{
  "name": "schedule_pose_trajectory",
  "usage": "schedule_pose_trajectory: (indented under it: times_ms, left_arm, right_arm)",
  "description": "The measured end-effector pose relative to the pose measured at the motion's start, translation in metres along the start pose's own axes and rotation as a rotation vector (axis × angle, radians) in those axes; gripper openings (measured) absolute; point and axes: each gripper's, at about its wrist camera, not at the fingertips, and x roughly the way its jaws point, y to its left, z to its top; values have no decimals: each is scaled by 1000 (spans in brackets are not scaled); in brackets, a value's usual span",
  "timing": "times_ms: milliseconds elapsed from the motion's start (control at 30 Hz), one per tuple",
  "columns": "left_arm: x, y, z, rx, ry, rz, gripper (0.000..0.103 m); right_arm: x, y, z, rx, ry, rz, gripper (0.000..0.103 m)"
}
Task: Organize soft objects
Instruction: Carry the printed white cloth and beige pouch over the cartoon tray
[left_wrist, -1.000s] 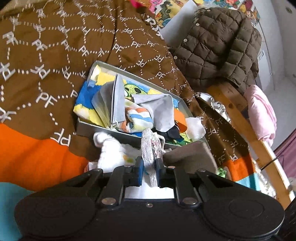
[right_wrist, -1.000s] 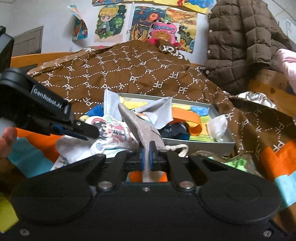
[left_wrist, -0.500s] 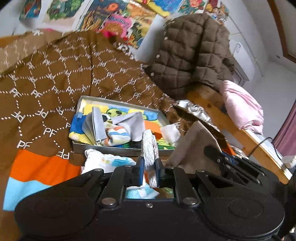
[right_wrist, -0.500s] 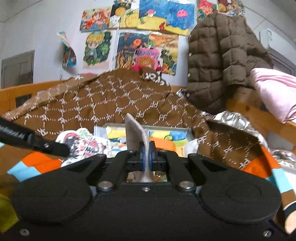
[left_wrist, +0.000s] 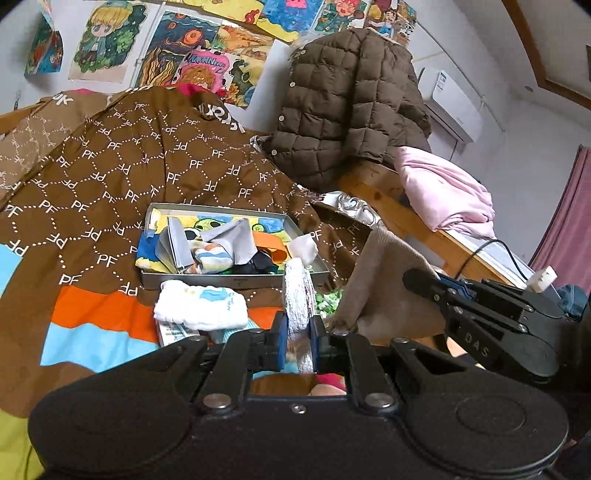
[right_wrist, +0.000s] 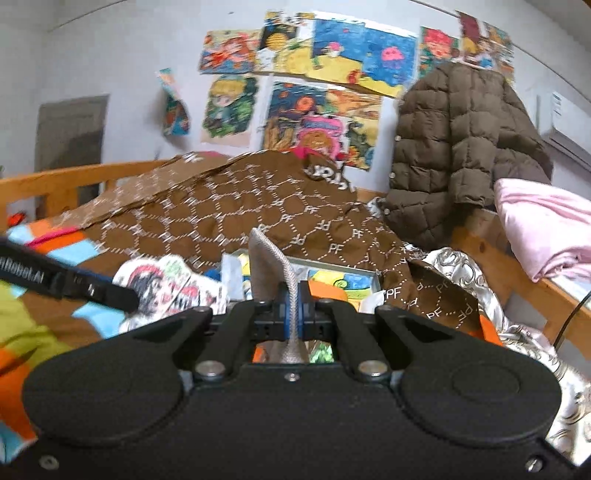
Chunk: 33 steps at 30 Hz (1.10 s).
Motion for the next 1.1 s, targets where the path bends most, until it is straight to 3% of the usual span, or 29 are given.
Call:
schedule_pose_trajectory:
  times_ms: [233, 433, 733, 1100]
  left_arm:
    - [-18, -11, 2, 50, 16, 12, 13]
    - [-3, -5, 39, 138, 0, 32, 13]
    - [57, 15, 117, 247, -91, 66, 13]
    - [160, 65, 186, 186, -144, 138, 13]
  right_arm:
    - [-15, -4, 8, -99, 52, 87, 0]
    - [3, -1, 33, -193, 68, 139, 0]
    - [95, -7, 84, -233, 86, 176, 0]
    - [241, -13, 112, -158, 68, 100, 0]
